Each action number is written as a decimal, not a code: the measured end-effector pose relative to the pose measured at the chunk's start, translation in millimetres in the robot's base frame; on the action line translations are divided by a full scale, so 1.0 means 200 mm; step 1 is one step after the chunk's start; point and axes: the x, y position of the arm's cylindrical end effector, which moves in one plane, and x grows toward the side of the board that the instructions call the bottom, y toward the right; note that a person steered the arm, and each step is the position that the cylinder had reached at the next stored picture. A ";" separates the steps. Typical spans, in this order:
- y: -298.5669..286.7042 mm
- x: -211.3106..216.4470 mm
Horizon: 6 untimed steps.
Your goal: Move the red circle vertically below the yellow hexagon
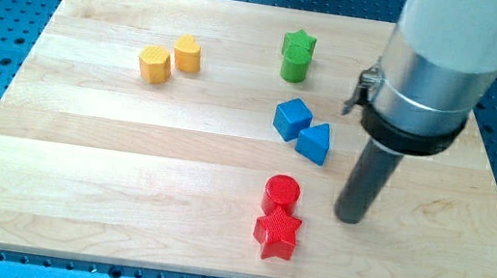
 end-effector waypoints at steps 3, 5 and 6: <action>-0.77 0.09; -1.18 -0.21; -1.18 -0.47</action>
